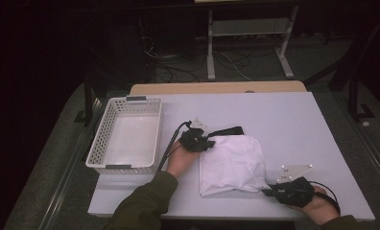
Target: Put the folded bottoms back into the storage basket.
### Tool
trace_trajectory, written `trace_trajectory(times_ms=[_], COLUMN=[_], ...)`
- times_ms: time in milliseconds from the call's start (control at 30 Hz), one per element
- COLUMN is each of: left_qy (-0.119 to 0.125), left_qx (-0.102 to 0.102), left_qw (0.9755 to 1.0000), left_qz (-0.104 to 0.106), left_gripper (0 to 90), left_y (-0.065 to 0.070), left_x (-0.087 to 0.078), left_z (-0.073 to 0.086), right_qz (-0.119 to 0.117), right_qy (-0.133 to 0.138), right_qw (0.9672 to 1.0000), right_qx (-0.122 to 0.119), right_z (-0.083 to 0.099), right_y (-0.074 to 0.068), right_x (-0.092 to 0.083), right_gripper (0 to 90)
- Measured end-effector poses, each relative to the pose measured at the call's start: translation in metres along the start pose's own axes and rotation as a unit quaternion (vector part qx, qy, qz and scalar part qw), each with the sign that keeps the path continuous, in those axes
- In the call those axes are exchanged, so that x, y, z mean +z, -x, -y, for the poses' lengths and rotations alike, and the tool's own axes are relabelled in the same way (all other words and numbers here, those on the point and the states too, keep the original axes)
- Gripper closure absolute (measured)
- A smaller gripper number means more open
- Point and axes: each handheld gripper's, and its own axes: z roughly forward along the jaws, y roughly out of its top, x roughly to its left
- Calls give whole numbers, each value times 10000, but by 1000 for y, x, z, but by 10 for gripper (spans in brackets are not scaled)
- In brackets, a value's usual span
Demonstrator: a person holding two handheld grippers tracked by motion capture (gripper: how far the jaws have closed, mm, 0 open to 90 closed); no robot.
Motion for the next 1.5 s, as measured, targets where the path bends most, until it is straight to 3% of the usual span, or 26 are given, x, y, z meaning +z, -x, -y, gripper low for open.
trace_trajectory(times_ms=[167, 333, 733, 1500], left_qy=[39, 207, 325, 614], left_qx=[-41, -243, -11, 188], left_qw=[10000, 9992, 9978, 9920], left_qz=[45, 234, 571, 1084], left_gripper=[723, 727, 730, 730], left_y=[-1, -4, -2, 13], left_x=[0, -3, -6, -22], left_z=[-1, -5, -23, -35], right_qz=[-19, -98, -329, -431], right_qy=[33, 183, 695, 1158], right_qw=[10000, 9998, 9969, 9922], right_qx=[-26, 15, 148, 135], right_z=[-2, -5, -19, -48], right_y=[1, 2, 7, 17], right_x=[-1, -3, -5, 4], right_gripper=[813, 814, 813, 812])
